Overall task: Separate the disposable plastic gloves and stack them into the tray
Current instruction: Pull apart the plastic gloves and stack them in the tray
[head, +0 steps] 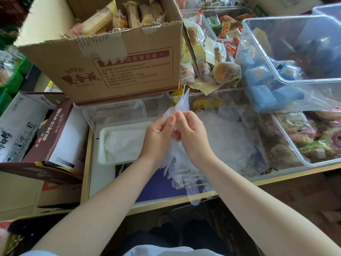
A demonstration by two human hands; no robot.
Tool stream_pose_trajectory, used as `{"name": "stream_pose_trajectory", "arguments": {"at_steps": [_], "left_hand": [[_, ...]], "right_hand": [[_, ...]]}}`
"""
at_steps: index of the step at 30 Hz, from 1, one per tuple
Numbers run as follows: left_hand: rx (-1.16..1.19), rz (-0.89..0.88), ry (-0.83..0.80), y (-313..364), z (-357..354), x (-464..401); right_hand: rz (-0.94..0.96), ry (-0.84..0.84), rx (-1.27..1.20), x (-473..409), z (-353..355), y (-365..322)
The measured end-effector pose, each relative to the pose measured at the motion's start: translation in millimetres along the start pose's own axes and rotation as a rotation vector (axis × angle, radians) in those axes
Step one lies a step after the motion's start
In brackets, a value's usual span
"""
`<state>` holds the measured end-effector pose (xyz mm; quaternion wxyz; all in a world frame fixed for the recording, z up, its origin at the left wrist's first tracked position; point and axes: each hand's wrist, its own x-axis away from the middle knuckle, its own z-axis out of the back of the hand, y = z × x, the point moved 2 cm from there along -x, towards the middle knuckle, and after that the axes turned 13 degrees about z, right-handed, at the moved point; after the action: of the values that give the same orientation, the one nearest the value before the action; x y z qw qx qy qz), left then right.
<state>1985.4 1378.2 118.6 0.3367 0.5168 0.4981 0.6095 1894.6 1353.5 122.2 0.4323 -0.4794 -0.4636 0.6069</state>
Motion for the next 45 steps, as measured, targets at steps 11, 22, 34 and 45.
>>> {"name": "stream_pose_trajectory", "arguments": {"at_steps": [11,22,34,45], "left_hand": [[-0.01,0.117,-0.141,-1.2,20.0,-8.7],[-0.072,0.1,-0.254,1.2,21.9,-8.6],[-0.06,0.126,-0.398,20.6,43.4,-19.6],[-0.296,0.233,-0.327,-6.8,69.2,-27.0]], "right_hand": [[0.029,-0.267,0.051,8.8,13.7,-1.2],[0.201,-0.023,0.301,-0.2,35.7,-8.9],[-0.221,-0.464,-0.251,-41.0,64.9,13.8],[-0.175,-0.25,-0.096,-38.5,62.0,13.7]]}}
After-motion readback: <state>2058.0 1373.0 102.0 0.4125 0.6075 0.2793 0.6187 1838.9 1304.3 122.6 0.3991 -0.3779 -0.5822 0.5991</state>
